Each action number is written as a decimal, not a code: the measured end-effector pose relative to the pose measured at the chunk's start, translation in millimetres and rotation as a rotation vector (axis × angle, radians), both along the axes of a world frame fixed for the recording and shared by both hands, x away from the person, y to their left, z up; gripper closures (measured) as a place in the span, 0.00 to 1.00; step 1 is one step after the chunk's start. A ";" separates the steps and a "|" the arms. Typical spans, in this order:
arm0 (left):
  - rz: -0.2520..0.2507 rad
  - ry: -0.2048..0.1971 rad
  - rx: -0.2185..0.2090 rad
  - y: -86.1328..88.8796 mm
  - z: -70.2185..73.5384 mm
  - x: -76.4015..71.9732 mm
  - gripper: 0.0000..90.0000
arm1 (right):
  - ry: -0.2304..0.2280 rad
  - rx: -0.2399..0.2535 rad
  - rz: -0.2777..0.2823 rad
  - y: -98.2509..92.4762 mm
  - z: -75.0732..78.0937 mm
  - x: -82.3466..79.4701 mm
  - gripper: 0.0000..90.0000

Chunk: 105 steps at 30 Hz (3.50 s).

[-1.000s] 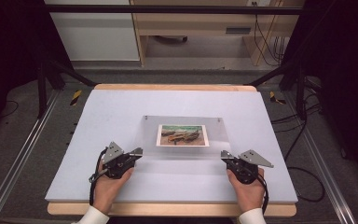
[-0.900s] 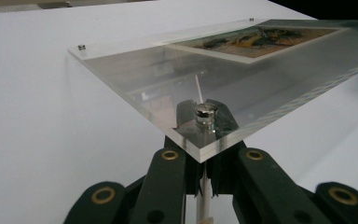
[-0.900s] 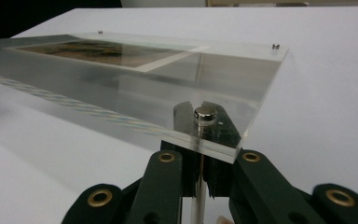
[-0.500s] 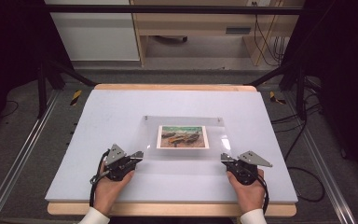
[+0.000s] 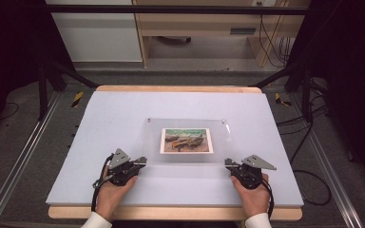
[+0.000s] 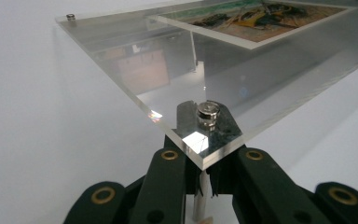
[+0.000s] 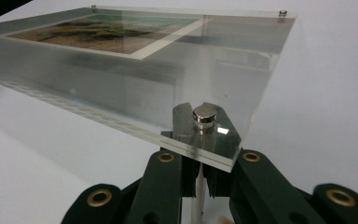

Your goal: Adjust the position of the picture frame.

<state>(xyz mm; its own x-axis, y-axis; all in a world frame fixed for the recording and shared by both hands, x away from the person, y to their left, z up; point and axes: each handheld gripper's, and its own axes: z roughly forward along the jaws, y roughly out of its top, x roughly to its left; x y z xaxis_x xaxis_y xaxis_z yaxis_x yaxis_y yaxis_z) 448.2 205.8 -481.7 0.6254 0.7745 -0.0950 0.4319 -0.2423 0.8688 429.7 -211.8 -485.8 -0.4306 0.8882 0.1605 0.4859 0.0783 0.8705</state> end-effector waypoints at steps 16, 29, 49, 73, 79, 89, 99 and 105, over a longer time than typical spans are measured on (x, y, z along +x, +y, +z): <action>0.001 -0.014 0.023 -1.9 -0.1 -0.2 0.93 | 0.010 0.003 0.005 -2.0 -0.1 1.0 0.94; -0.016 -0.020 0.052 -3.0 0.9 -0.5 0.83 | 0.018 0.001 0.036 -0.6 1.0 -1.4 0.80; -0.063 0.006 0.055 13.1 13.1 -17.5 0.45 | 0.053 0.024 0.055 -20.7 11.0 -33.6 0.50; -0.056 0.047 -0.105 35.0 55.1 8.0 0.39 | 0.060 0.085 0.083 -19.5 55.5 2.5 0.28; -0.048 0.083 -0.101 23.9 50.5 23.5 0.39 | 0.125 0.091 0.080 -13.5 46.2 23.6 0.28; -0.027 0.138 -0.088 21.5 37.0 26.7 0.37 | 0.193 0.083 0.079 -10.3 36.0 33.2 0.24; -0.022 0.217 -0.118 18.1 33.9 32.3 0.35 | 0.245 0.142 0.071 -13.5 32.4 37.4 0.23; -0.020 0.248 -0.146 15.5 31.4 35.0 0.32 | 0.263 0.168 0.068 -14.4 30.5 38.9 0.22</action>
<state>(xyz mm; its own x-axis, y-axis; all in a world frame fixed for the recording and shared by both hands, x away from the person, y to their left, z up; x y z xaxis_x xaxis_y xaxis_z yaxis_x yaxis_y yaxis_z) 483.2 221.3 -450.3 0.5841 0.7290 -0.3569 0.6321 -0.1327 0.7634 468.6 -226.3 -455.3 -0.4121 0.8105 0.4162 0.6945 -0.0162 0.7193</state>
